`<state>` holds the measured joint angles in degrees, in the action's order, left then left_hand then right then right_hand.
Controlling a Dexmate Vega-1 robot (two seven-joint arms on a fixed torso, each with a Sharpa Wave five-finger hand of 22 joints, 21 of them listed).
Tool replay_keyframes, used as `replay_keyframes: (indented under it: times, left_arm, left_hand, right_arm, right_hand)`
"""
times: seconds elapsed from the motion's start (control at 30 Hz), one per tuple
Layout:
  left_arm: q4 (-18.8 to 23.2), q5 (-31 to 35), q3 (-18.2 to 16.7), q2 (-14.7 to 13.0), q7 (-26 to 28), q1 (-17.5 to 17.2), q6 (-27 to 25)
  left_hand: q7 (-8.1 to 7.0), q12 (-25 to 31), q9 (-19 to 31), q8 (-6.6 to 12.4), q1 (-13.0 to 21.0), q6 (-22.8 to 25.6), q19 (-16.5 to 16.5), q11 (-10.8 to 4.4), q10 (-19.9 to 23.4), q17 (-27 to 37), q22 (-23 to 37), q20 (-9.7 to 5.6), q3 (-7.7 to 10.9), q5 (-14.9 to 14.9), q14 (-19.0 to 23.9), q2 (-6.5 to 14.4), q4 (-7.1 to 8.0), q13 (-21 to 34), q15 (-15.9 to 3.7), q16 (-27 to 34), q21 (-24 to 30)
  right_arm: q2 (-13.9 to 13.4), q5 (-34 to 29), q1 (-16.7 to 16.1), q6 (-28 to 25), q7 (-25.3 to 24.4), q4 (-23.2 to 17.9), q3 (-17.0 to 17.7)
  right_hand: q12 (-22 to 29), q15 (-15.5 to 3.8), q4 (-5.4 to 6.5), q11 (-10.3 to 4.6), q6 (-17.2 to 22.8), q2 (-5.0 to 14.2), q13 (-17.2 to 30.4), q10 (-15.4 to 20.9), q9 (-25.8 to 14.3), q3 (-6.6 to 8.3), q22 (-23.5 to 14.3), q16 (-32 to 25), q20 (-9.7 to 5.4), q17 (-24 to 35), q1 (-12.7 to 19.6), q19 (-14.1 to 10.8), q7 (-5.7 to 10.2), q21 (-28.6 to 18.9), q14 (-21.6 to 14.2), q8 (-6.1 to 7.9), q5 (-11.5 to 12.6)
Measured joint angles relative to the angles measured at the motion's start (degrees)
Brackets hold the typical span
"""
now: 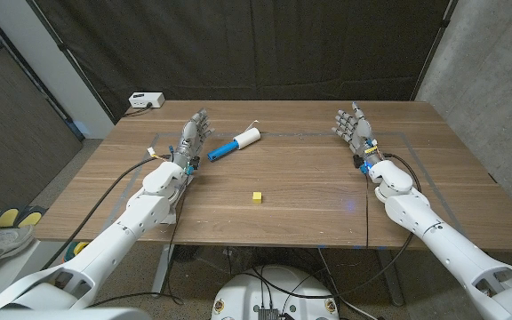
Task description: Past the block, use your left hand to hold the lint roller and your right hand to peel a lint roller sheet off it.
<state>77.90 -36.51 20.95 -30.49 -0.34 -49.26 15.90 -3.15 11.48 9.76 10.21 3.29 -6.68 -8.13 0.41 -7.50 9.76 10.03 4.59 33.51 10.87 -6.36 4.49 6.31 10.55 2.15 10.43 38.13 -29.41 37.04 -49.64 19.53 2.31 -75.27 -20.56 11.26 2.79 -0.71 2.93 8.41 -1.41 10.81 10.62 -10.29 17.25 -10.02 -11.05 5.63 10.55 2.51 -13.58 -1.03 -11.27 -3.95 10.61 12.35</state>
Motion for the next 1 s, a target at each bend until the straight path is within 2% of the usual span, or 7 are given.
replay_keyframes:
  times: [0.27, 0.47, 0.57, 0.67, 0.73, 0.9, 1.0]
  left_arm:
    - [2.9, 0.8, -0.2, -0.8, 1.5, -0.6, -0.6]
    - [4.5, 2.0, -0.2, -1.1, 3.5, -0.6, -1.7]
    - [5.9, 3.1, -0.1, -1.5, 5.2, -0.6, -3.2]
    - [7.9, 4.3, 0.3, -2.1, 7.3, -0.5, -5.4]
    - [9.1, 4.9, 0.5, -2.5, 8.6, -0.5, -7.1]
    - [12.9, 6.4, 1.1, -3.9, 11.7, 0.2, -13.5]
    - [13.7, 6.8, 1.4, -4.5, 12.7, 0.5, -16.5]
  left_hand:
    - [0.0, 0.0, 0.0, 0.0, 0.0, 0.0, -0.1, 0.34, -0.3, 0.0, 0.0, 0.12, 0.0, 0.0, -0.1, 0.0, 0.0, 0.0, 0.12, 0.0, 0.0]
    - [-0.46, 0.4, 0.0, 0.0, 0.2, 0.5, -0.5, 1.89, 0.7, 0.3, 0.2, 3.36, -0.75, 0.0, 0.9, -0.8, -0.75, 0.0, 2.81, 0.4, -0.7]
    - [-0.75, 0.4, 0.0, 0.07, 0.4, 0.8, -0.5, 1.87, 1.1, 0.3, 0.3, 3.78, -1.05, 0.0, 1.0, -1.5, -1.05, 0.0, 3.5, 0.4, -0.9]
    - [-1.49, 0.9, 0.2, 0.43, 1.2, 1.5, -1.5, 2.06, 1.9, 0.3, 0.3, 4.72, -1.26, 0.0, 1.7, -2.3, -2.24, 0.1, 4.14, 0.6, -1.9]
    - [-1.35, 0.9, 0.3, 0.43, 1.5, 2.0, -1.9, 2.14, 2.2, 0.3, 0.3, 5.1, -1.54, 0.0, 2.2, -2.9, -2.83, 0.3, 4.69, 0.7, -2.7]
    - [-1.05, 1.3, 0.3, 0.88, 2.6, 3.2, -1.9, 2.26, 4.2, 0.3, 0.3, 5.1, -1.15, 0.0, 3.3, -3.8, -4.64, 0.3, 5.09, 0.8, -2.8]
    - [-0.73, 1.7, 0.3, 1.1, 4.3, 3.7, -1.9, 2.06, 4.8, 0.3, 0.3, 5.1, -0.58, 0.0, 3.3, -3.5, -6.01, 0.3, 5.1, 0.8, -3.2]
  right_arm:
    - [0.2, -0.1, -0.5, 2.8, 0.9, 0.5, 0.4]
    - [0.8, 0.3, 0.2, 4.2, 2.3, 2.7, 0.5]
    - [1.0, 0.6, 0.5, 4.7, 3.1, 3.7, 0.6]
    - [1.1, 0.9, 0.6, 5.1, 3.7, 4.4, 0.7]
    - [1.1, 1.1, 0.6, 5.5, 4.1, 4.7, 0.8]
    - [1.0, 1.4, 0.6, 6.2, 4.8, 4.9, 1.1]
    - [0.8, 1.5, 0.3, 6.3, 5.0, 4.9, 1.2]
  right_hand:
    - [0.0, 0.19, 0.0, 0.0, 0.0, 0.0, 0.0, 0.0, 0.0, 0.0, 0.0, 0.0, 0.0, 0.0, 0.0, 0.0, 0.0, 0.0, -0.2, 0.0, 0.0]
    - [0.0, 0.19, 0.0, 0.0, 0.0, 0.0, 0.0, 0.0, 0.0, 0.0, 0.0, 0.0, 0.0, 0.0, 0.0, 0.0, 0.0, 0.0, -0.2, 0.0, 0.0]
    - [0.0, 0.19, 0.0, 0.0, 0.0, 0.0, 0.0, 0.0, 0.0, 0.0, 0.0, 0.0, 0.0, 0.0, 0.0, 0.0, 0.01, 0.0, -0.2, 0.0, 0.0]
    - [0.0, 0.19, -0.17, 0.0, 0.0, 0.0, 0.0, 0.0, 0.0, 0.17, 0.0, 0.0, 0.0, 0.0, 0.0, 0.0, 0.01, 0.0, -0.2, 0.0, 0.0]
    - [0.0, 0.19, -0.24, 0.0, 0.0, 0.01, 0.0, 0.0, 0.0, 0.24, 0.0, 0.0, -0.01, 0.0, 0.0, 0.0, 0.01, 0.0, -0.2, 0.0, 0.0]
    - [0.0, 0.19, -0.24, 0.0, 0.0, 0.01, 0.0, 0.0, 0.0, 0.23, 0.0, 0.0, -0.01, 0.0, 0.5, 0.0, 0.01, 0.0, -0.2, 0.0, 0.4]
    - [0.0, 0.19, -0.24, 0.24, 0.0, 0.01, 0.0, 0.2, 0.0, 0.23, 0.0, 0.0, -0.01, 0.0, 0.5, 0.0, 0.01, 0.0, -0.2, 0.21, 0.4]
